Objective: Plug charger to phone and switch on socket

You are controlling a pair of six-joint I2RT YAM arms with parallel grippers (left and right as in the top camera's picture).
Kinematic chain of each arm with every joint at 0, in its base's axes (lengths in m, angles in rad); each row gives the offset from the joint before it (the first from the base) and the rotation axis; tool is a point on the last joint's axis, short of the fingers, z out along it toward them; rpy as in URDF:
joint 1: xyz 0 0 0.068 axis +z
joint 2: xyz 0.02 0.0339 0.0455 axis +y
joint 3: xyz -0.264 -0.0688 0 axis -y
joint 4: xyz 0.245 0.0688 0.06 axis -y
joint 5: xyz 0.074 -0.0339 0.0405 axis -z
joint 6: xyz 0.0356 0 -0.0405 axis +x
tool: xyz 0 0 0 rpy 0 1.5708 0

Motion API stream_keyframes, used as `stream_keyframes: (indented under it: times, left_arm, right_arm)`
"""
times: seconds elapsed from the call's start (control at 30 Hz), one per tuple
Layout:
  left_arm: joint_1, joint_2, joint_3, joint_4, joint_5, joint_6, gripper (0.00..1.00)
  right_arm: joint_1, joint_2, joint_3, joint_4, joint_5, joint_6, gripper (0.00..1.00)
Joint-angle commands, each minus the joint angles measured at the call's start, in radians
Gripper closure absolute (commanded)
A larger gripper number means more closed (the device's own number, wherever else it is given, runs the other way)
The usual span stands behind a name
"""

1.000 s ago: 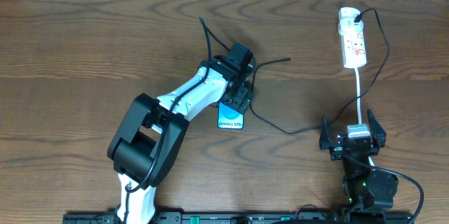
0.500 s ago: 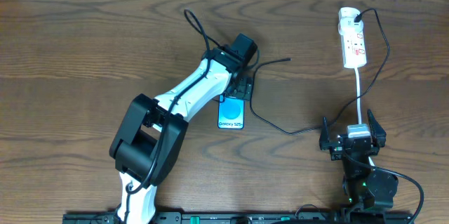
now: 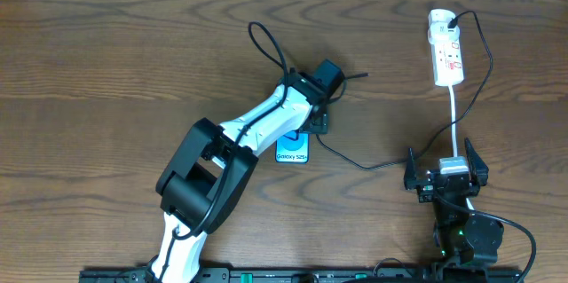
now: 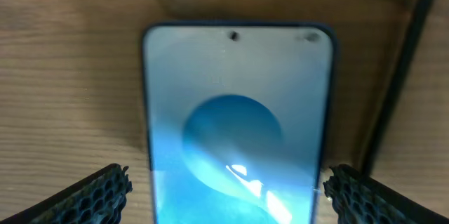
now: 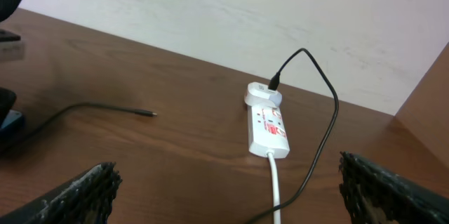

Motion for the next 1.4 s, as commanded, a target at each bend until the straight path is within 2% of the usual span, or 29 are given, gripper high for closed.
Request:
stream_keyframes:
  times: [0.0, 0.2, 0.47, 1.03, 1.1, 1.13, 1.37]
  left_arm:
    - [0.021, 0.005, 0.015, -0.004, -0.039, -0.020, 0.07]
    - [0.021, 0.020, 0.015, -0.006, -0.033, -0.019, 0.06]
    - [0.021, 0.066, 0.015, -0.019, 0.056, -0.012, 0.07]
    - [0.021, 0.066, 0.015, -0.078, 0.059, 0.030, 0.07]
    - [0.021, 0.066, 0.015, -0.077, 0.059, 0.030, 0.07]
    - [0.021, 0.066, 0.015, -0.074, 0.059, 0.030, 0.02]
    - [0.021, 0.066, 0.015, -0.071, 0.060, 0.029, 0.02]
  right_arm:
    - [-0.004, -0.006, -0.001, -0.004, 0.004, -0.011, 0.01]
    - [-0.004, -0.006, -0.001, -0.004, 0.004, -0.011, 0.01]
    - [-0.004, -0.006, -0.001, -0.004, 0.004, -0.011, 0.01]
    - [-0.004, -0.006, -0.001, -0.004, 0.004, -0.011, 0.01]
    - [-0.004, -0.006, -0.001, -0.004, 0.004, -0.011, 0.01]
    - [-0.004, -0.006, -0.001, -0.004, 0.004, -0.011, 0.01]
    - [-0.004, -0.006, -0.001, -0.004, 0.004, -0.011, 0.01]
